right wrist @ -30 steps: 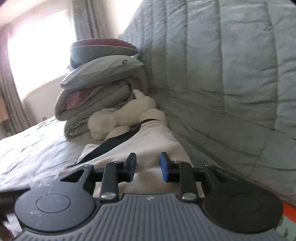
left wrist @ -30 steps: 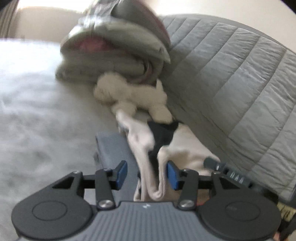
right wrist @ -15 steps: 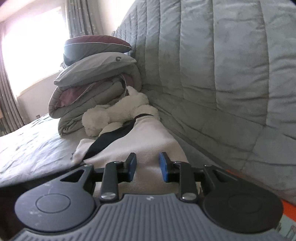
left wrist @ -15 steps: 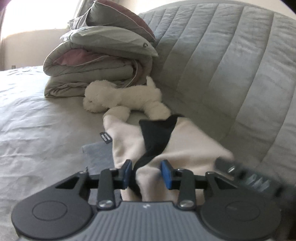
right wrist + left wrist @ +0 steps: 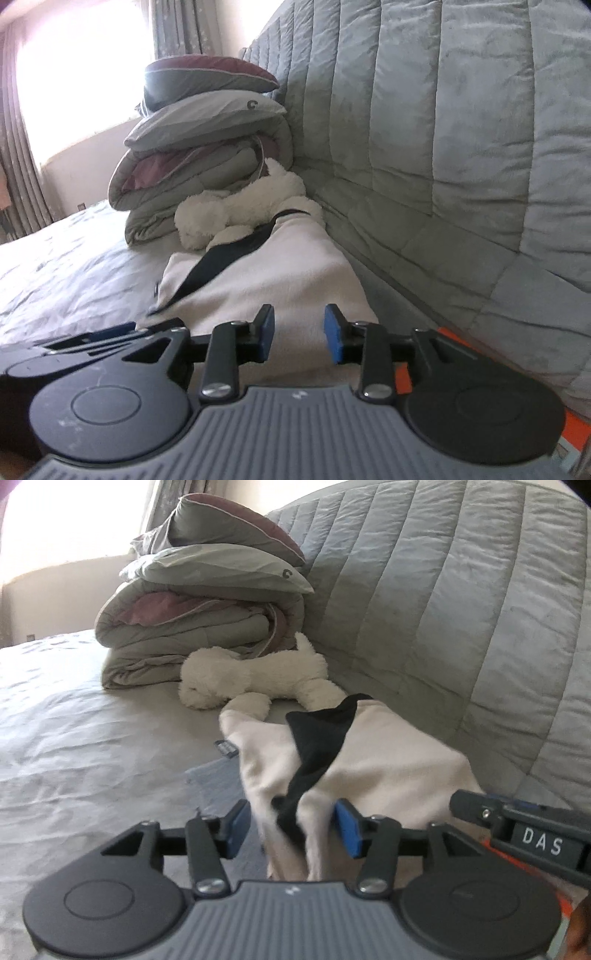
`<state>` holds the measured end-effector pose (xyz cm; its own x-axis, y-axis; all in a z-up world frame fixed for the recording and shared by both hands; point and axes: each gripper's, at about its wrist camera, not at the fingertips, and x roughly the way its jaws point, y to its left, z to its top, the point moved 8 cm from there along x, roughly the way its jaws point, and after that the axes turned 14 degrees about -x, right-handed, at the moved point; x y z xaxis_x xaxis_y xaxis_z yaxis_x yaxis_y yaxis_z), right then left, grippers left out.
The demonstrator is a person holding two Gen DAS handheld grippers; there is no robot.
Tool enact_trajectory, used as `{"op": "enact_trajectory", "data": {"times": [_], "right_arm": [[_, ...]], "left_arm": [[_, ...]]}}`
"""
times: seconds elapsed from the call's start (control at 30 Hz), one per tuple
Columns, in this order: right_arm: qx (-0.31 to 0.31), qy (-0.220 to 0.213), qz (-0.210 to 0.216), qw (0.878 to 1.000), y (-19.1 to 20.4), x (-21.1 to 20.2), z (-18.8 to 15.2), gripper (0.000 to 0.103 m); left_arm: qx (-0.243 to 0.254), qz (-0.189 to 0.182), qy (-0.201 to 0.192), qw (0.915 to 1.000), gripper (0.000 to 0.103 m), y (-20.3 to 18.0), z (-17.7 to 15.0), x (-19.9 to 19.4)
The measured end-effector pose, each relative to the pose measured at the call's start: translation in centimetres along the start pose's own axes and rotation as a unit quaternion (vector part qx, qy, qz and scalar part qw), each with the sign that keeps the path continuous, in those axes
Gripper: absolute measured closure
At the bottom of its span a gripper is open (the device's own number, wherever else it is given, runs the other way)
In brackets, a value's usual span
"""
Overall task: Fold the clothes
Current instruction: 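Lower the sweatshirt onto the folded clothes stack with both grippers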
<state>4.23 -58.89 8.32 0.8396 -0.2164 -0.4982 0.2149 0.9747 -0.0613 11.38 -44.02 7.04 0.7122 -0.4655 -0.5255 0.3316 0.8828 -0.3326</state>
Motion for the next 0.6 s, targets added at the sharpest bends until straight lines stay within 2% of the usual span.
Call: {"op": "enact_trajectory", "data": {"times": [0.13,0.3,0.33,0.4,0.6], "right_arm": [[-0.003,0.015,-0.006,1.0,0.1,-0.6,-1.2,0.067],[-0.008,0.038,-0.016,0.999,0.0,-1.6,-2.8,0.066],[-0.009,0.041,-0.017,0.999,-0.1,-1.8,-3.1,0.065],[-0.012,0.046,-0.02,0.999,0.0,-2.3,-3.6,0.055],[-0.035,0.06,-0.012,0.997,1.7,-4.1,-4.7,0.054]], "left_arm": [[0.013,0.016,0.003,0.9998,0.049,0.4,-1.0,-1.2],[0.019,0.023,0.024,0.9993,0.047,0.8,-2.6,-3.1],[0.021,0.024,0.029,0.9991,0.046,0.9,-2.9,-3.5],[0.023,0.029,0.032,0.9988,0.045,1.1,-3.6,-4.5],[0.027,0.045,0.033,0.9981,0.045,1.7,-5.0,-8.0]]}}
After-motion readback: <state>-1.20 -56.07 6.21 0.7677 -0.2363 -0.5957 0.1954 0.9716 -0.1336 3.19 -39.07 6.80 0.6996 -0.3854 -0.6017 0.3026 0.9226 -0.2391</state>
